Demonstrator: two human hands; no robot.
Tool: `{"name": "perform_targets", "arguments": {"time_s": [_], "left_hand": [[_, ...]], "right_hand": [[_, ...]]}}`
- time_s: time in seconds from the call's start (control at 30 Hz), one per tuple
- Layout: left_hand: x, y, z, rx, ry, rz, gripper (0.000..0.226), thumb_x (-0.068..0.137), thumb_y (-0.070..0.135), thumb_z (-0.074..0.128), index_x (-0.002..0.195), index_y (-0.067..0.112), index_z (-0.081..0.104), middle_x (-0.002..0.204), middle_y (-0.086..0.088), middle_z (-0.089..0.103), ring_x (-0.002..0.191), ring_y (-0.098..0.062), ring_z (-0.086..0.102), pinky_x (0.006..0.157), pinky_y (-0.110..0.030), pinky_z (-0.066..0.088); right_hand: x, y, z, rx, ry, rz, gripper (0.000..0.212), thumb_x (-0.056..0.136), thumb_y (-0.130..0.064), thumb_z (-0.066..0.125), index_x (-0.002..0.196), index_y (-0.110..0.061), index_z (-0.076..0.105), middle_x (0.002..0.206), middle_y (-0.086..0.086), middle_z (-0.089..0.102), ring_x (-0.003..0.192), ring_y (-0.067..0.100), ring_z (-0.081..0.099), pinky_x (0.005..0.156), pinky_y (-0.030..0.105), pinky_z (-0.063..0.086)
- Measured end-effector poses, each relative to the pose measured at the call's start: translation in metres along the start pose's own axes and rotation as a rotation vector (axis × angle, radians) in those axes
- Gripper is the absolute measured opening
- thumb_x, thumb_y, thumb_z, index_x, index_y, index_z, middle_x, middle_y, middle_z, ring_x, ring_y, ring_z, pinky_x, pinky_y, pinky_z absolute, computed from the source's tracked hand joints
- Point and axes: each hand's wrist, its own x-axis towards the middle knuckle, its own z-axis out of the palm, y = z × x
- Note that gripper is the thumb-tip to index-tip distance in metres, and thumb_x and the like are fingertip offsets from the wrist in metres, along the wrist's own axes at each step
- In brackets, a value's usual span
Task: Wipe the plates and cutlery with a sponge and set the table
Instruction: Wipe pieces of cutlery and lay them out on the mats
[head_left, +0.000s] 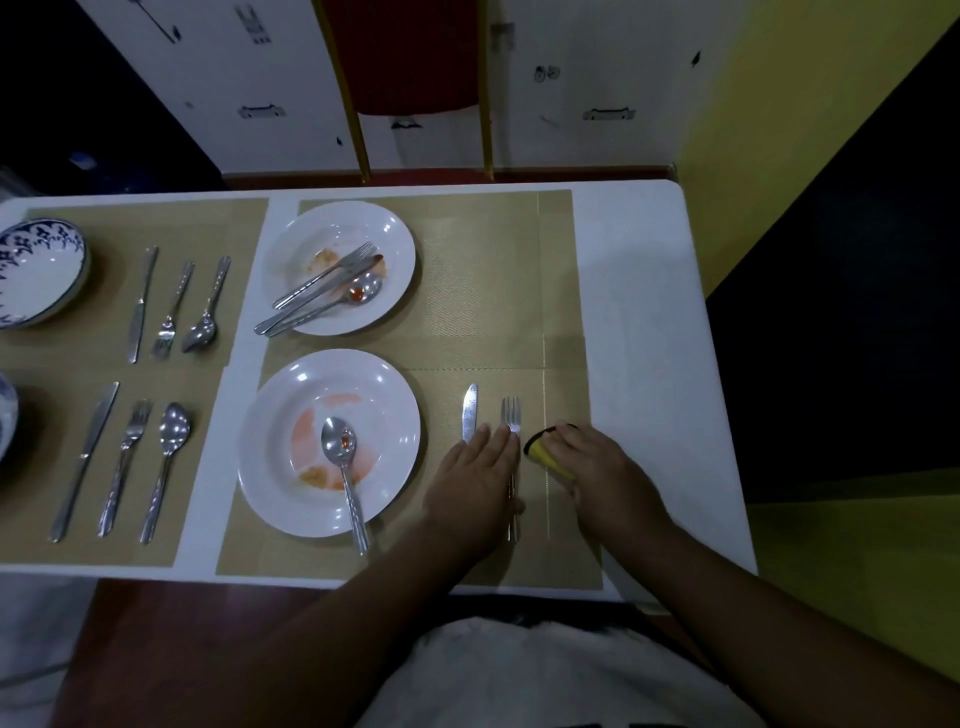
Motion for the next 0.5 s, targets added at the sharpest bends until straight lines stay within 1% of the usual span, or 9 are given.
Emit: {"name": "perform_targets", "arguments": {"time_s": [0.07, 0.13, 0.2, 0.27, 0.3, 0.37, 0.43, 0.5], "left_hand": [[-0.002, -0.001, -0.002, -0.04, 0.046, 0.013, 0.083, 0.097, 0.049, 0.054, 0.16, 0.01, 0.017, 0.168, -0.012, 0.017, 0.155, -0.031, 0.013, 0.123, -0.043, 0.017], [-0.008, -0.006, -0.003, -0.068, 0.136, 0.028, 0.078, 0.095, 0.046, 0.057, 0.157, 0.007, 0.029, 0.163, -0.015, 0.03, 0.152, -0.034, 0.025, 0.12, -0.044, 0.025], [-0.016, -0.015, -0.008, -0.119, 0.225, -0.005, 0.072, 0.093, 0.042, 0.058, 0.152, 0.005, 0.04, 0.157, -0.016, 0.041, 0.147, -0.037, 0.036, 0.117, -0.046, 0.032], [-0.026, -0.028, -0.014, -0.17, 0.261, -0.085, 0.066, 0.092, 0.044, 0.054, 0.147, 0.007, 0.047, 0.151, -0.013, 0.049, 0.141, -0.035, 0.044, 0.116, -0.046, 0.038], [-0.033, -0.036, -0.018, -0.181, 0.284, -0.121, 0.062, 0.092, 0.043, 0.053, 0.143, 0.008, 0.051, 0.146, -0.012, 0.054, 0.136, -0.032, 0.049, 0.113, -0.045, 0.042], [-0.052, -0.052, -0.019, -0.212, 0.372, -0.193, 0.052, 0.09, 0.04, 0.058, 0.132, 0.009, 0.062, 0.131, -0.009, 0.066, 0.12, -0.026, 0.061, 0.103, -0.041, 0.048], [-0.074, -0.066, -0.018, -0.263, 0.437, -0.313, 0.044, 0.089, 0.04, 0.062, 0.123, 0.013, 0.068, 0.118, -0.004, 0.072, 0.108, -0.022, 0.065, 0.094, -0.037, 0.051], [-0.094, -0.077, -0.015, -0.324, 0.423, -0.468, 0.04, 0.088, 0.042, 0.064, 0.12, 0.019, 0.07, 0.115, 0.001, 0.071, 0.105, -0.02, 0.064, 0.092, -0.037, 0.051]], "right_hand": [[0.001, -0.001, -0.004, 0.039, 0.052, 0.055, 0.066, 0.078, 0.006, 0.06, 0.137, -0.022, 0.049, 0.14, 0.001, 0.05, 0.128, 0.023, 0.045, 0.102, 0.038, 0.043], [0.003, -0.007, -0.01, 0.071, 0.102, 0.088, 0.061, 0.082, 0.004, 0.055, 0.137, -0.021, 0.049, 0.14, 0.001, 0.051, 0.126, 0.023, 0.047, 0.101, 0.038, 0.044], [0.008, -0.017, -0.014, 0.074, 0.139, 0.068, 0.063, 0.081, 0.005, 0.054, 0.138, -0.022, 0.048, 0.139, -0.001, 0.051, 0.125, 0.021, 0.047, 0.101, 0.037, 0.045], [0.014, -0.03, -0.019, 0.076, 0.171, 0.053, 0.066, 0.079, 0.007, 0.054, 0.138, -0.023, 0.048, 0.14, -0.003, 0.05, 0.124, 0.019, 0.047, 0.099, 0.032, 0.044], [0.019, -0.037, -0.022, 0.084, 0.188, 0.042, 0.067, 0.078, 0.008, 0.054, 0.138, -0.022, 0.049, 0.139, -0.003, 0.05, 0.123, 0.018, 0.047, 0.098, 0.028, 0.042], [0.029, -0.056, -0.026, 0.121, 0.214, 0.003, 0.068, 0.075, 0.011, 0.055, 0.136, -0.02, 0.051, 0.137, -0.001, 0.052, 0.122, 0.018, 0.047, 0.096, 0.023, 0.037], [0.039, -0.076, -0.026, 0.145, 0.208, -0.037, 0.065, 0.075, 0.01, 0.054, 0.134, -0.017, 0.053, 0.136, 0.003, 0.054, 0.121, 0.02, 0.049, 0.097, 0.023, 0.033], [0.049, -0.097, -0.019, 0.147, 0.189, -0.074, 0.061, 0.074, 0.006, 0.053, 0.131, -0.015, 0.056, 0.134, 0.005, 0.056, 0.119, 0.025, 0.052, 0.096, 0.024, 0.034]]}}
